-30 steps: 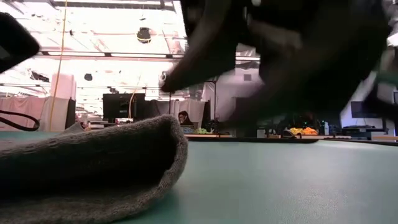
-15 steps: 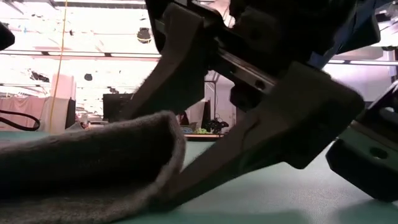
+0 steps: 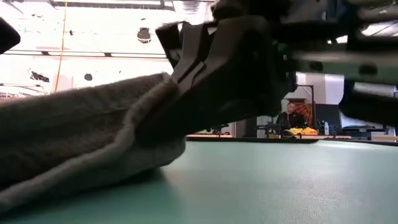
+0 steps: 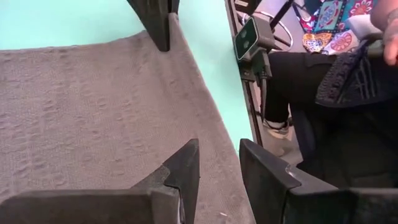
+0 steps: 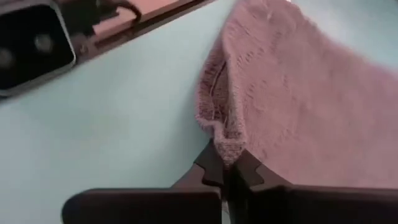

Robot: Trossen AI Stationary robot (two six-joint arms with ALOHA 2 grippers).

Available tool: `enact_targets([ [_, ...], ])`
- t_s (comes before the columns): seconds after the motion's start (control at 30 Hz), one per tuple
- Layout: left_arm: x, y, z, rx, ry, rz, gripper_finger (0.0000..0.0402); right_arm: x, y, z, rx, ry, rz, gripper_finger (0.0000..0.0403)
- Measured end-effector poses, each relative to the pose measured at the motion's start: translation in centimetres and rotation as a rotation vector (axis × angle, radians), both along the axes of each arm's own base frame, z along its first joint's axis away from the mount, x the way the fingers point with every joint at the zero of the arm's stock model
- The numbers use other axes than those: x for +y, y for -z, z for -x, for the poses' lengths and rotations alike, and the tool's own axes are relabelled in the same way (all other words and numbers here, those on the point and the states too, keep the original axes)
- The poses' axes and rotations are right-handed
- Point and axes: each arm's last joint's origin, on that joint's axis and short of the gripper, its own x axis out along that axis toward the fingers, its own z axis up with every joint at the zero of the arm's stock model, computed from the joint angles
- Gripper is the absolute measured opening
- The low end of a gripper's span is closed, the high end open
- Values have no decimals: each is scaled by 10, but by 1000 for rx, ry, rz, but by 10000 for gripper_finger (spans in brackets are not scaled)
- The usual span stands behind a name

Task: Roll towel
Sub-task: Roll the gray towel

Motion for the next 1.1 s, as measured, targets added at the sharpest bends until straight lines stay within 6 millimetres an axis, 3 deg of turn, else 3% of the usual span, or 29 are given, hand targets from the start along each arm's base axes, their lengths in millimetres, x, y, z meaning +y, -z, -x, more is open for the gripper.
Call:
enact_targets([
  [0.2,-12,2,2,-32,11,21,103,-14,0,-5,152,83,-223,16],
  [0.4,-59,17,-13,13,74,-95,103,-18,2,-4,212,139,-265,15],
  [0.6,-90,14,-27,175,84,-269,103,-18,2,-4,213,140,-268,16],
  [0.8,-107,28,-35,303,103,-353,103,-17,2,-5,219,155,-289,17],
  [0.9,-109,40,-36,326,85,-361,103,-15,2,-4,219,151,-289,17],
  [1.1,-109,43,-36,368,38,-302,112,-8,2,0,220,132,-288,18],
])
